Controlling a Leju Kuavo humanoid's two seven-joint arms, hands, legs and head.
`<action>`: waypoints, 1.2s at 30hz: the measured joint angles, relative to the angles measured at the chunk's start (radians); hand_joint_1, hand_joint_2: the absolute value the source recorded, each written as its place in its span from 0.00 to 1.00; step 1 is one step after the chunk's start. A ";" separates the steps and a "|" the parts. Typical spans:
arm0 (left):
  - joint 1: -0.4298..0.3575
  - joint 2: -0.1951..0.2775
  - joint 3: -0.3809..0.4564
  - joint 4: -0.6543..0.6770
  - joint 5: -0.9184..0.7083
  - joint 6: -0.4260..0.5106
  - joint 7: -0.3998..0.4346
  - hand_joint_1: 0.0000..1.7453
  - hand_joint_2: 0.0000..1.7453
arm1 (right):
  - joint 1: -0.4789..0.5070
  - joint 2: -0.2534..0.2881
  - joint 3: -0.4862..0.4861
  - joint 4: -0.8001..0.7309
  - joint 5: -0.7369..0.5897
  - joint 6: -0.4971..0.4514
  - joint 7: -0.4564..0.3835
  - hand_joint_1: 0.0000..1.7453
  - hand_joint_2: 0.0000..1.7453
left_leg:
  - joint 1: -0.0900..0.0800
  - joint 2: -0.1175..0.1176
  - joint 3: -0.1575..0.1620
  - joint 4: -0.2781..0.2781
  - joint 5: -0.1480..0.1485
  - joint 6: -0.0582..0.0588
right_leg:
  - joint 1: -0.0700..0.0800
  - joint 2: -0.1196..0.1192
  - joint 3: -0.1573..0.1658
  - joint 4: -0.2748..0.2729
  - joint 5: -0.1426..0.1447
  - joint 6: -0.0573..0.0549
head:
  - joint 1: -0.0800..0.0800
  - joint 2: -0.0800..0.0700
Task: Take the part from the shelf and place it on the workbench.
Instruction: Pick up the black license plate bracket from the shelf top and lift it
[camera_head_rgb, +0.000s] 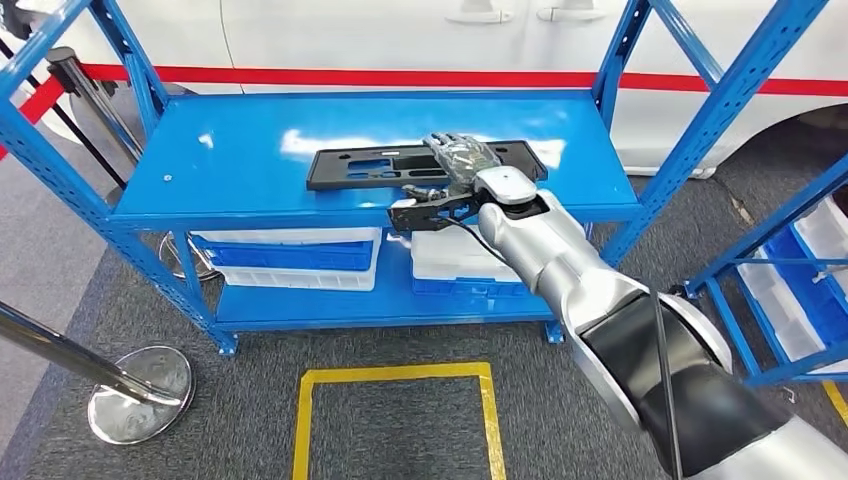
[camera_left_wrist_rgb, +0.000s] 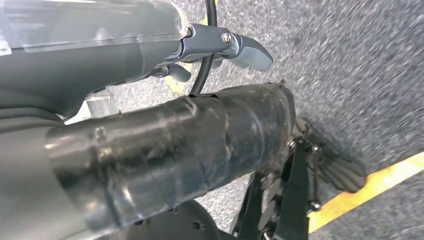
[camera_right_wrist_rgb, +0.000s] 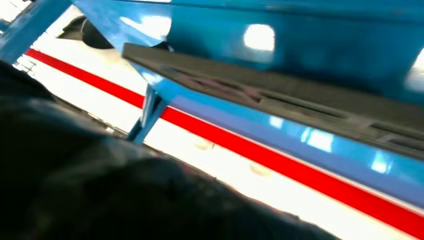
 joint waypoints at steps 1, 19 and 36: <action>0.000 0.000 0.000 0.000 -0.002 -0.002 -0.003 0.00 0.00 | 0.003 0.000 0.000 0.001 0.000 0.000 0.000 0.00 0.00 | 0.000 -0.001 0.004 0.001 -0.004 0.000 | -0.005 0.000 -0.038 0.052 -0.006 0.005 | 0.000 0.000; -0.003 -0.002 0.008 -0.003 -0.028 -0.004 -0.009 0.00 0.00 | 0.010 -0.002 0.000 0.002 0.001 0.002 -0.012 0.00 0.00 | 0.006 -0.003 -0.119 0.255 -0.097 -0.054 | -0.008 0.000 0.041 -0.180 0.136 -0.038 | 0.000 0.000; -0.006 -0.002 0.023 -0.005 -0.035 -0.016 -0.017 0.00 0.00 | 0.009 -0.005 0.000 0.002 0.002 0.006 -0.020 0.00 0.00 | -0.007 -0.007 -0.020 0.028 -0.008 -0.028 | -0.002 0.000 0.058 -0.194 0.132 -0.020 | 0.002 0.000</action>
